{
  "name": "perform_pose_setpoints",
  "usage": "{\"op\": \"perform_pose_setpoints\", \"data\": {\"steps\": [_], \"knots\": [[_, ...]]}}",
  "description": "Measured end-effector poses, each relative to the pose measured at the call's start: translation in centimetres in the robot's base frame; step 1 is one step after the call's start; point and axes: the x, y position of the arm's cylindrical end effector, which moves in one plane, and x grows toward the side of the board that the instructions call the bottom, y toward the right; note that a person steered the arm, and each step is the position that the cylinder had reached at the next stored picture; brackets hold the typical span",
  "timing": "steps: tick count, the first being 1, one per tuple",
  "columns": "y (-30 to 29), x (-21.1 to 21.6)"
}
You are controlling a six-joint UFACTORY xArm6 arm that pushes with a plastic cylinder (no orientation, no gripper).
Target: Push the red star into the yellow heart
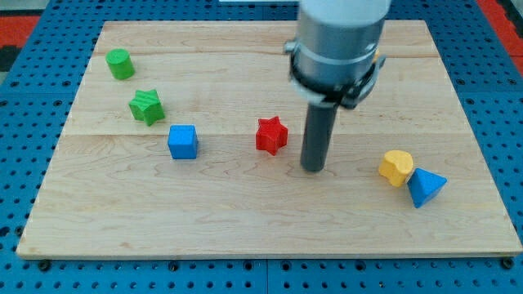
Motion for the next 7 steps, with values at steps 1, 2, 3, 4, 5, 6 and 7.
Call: {"op": "perform_pose_setpoints", "data": {"steps": [1, 2, 3, 4, 5, 6, 7], "knots": [[-7.0, -1.6], [-5.8, -6.5], [-6.6, -8.2], [-7.4, -10.9], [4.8, -8.4], [7.5, -5.4], [2.0, -8.3]]}}
